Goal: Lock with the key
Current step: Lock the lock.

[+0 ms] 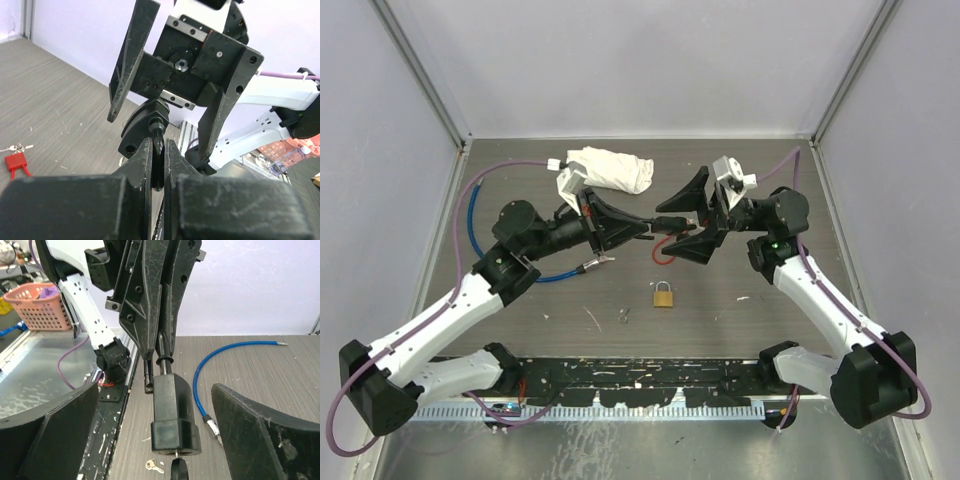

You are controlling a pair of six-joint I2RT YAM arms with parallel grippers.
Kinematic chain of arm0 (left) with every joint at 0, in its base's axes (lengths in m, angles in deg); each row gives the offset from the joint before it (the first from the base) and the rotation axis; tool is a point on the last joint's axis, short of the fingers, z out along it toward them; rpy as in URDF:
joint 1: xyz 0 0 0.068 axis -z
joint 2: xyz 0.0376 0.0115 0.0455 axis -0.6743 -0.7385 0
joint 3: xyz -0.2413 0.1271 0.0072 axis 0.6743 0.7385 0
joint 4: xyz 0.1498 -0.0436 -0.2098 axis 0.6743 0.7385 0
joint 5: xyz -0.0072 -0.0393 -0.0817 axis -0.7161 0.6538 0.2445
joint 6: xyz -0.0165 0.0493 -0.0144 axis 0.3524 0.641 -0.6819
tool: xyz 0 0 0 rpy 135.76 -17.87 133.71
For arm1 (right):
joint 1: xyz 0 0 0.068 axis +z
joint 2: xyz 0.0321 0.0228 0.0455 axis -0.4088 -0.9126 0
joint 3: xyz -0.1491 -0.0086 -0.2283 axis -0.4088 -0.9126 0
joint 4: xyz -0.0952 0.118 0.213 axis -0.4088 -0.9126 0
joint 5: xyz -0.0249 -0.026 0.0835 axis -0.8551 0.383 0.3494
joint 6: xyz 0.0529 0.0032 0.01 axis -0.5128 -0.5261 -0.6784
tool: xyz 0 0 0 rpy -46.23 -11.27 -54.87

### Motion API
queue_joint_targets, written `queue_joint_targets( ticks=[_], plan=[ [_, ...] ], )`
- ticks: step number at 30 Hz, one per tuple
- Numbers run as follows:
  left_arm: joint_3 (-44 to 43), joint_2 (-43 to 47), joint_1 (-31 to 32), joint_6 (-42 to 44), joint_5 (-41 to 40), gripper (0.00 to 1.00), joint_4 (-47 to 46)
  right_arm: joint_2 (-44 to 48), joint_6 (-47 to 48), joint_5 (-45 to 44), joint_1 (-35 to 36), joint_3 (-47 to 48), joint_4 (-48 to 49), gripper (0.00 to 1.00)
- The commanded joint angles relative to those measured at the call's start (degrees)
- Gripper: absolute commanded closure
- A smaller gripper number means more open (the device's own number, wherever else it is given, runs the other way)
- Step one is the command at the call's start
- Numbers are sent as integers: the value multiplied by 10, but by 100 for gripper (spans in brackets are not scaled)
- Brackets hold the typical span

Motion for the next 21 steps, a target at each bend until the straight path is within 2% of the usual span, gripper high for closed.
queue_joint_targets(
  ticks=[1, 7, 12, 14, 21],
  plan=[
    [-57, 35, 0, -9, -17, 100, -100, -8, -131, -29, -5, 15, 122, 0],
    [-68, 42, 1, -30, -41, 100, -105, -9, -195, -39, -17, 34, 95, 0],
    [-83, 33, 0, -59, -70, 100, -98, -23, -300, -36, -21, 42, 189, 0],
    [-90, 26, 0, -71, -83, 100, -94, -37, -339, -25, -20, 62, 196, 0],
    [-120, -5, 0, -87, -79, 100, -86, -49, -367, -14, -2, 94, 167, 3]
  ],
)
